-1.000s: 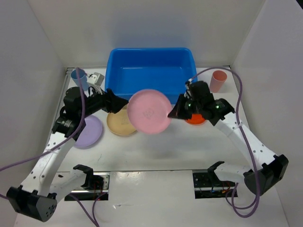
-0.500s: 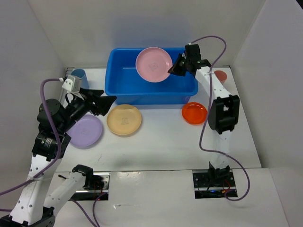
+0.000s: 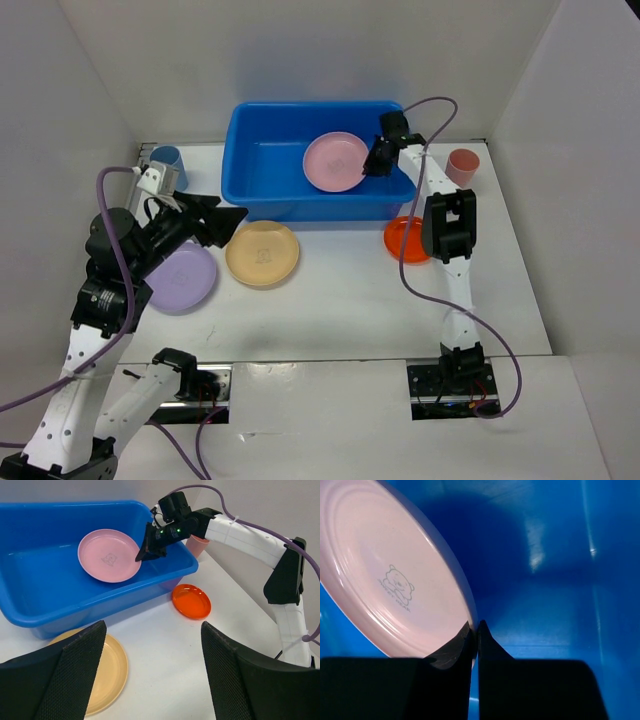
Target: Place the mixed dishes into the plastic bin
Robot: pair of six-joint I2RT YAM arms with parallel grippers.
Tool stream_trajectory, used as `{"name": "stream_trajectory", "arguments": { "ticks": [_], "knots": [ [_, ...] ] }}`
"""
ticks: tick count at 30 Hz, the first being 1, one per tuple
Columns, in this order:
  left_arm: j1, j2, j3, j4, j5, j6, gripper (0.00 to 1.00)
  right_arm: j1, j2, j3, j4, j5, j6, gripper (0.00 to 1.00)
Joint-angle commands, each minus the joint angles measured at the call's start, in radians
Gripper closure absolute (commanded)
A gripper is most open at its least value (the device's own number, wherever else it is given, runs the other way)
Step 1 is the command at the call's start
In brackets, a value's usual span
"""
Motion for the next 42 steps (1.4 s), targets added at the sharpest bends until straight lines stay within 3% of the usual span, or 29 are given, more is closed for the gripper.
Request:
{"name": "stream_trajectory", "arguments": {
  "ticks": [1,10,13,20,22,25,30,33,34,36,37,38,39,42],
  "knots": [
    [0.007,-0.013,-0.005,0.008,0.01,-0.002,0.16,-0.001,0.011,0.082,-0.02,0.07,-0.009,0.92],
    [0.007,-0.022,-0.016,0.008,0.01,-0.002,0.1,-0.001,-0.036,0.097,-0.045,0.093,-0.009,0.42],
    [0.007,-0.022,-0.016,-0.001,0.01,-0.002,0.1,0.022,-0.106,0.158,-0.094,0.093,-0.034,0.32],
    [0.007,-0.022,-0.025,-0.001,-0.008,0.008,0.09,0.198,-0.301,0.416,-0.297,0.267,-0.071,0.16],
    [0.007,-0.022,-0.025,-0.001,-0.008,0.008,0.09,0.289,-0.323,0.476,-0.432,0.301,-0.062,0.11],
    [0.007,-0.022,-0.036,0.017,-0.008,0.008,0.09,0.396,-0.3,0.691,-0.659,0.363,-0.051,0.11],
    [0.007,-0.022,-0.036,-0.003,0.002,0.029,0.09,0.535,-0.61,0.259,-0.629,0.338,0.049,0.11],
    [0.007,-0.042,-0.045,-0.023,0.002,0.048,0.08,0.544,-0.888,-0.213,-0.505,0.247,0.109,0.11],
    [0.007,-0.052,-0.045,-0.023,-0.01,0.058,0.08,0.544,-0.969,-0.488,-0.353,0.184,0.154,0.11],
    [0.007,-0.052,-0.057,-0.033,-0.01,0.058,0.08,0.512,-1.193,-0.761,-0.152,-0.016,0.204,0.11],
    [0.007,-0.061,-0.067,-0.033,-0.01,0.058,0.08,0.512,-1.252,-1.003,-0.04,-0.062,0.24,0.11],
    [0.007,-0.061,-0.085,-0.033,-0.01,0.058,0.08,0.512,-1.297,-1.105,0.168,-0.097,0.333,0.11],
    [-0.004,-0.061,-0.094,-0.033,0.001,0.046,0.08,0.521,-1.353,-1.191,0.266,-0.108,0.381,0.12],
    [-0.004,-0.07,-0.116,-0.023,0.022,0.025,0.08,0.613,-1.39,-1.439,0.535,0.046,0.539,0.12]
  ]
}}
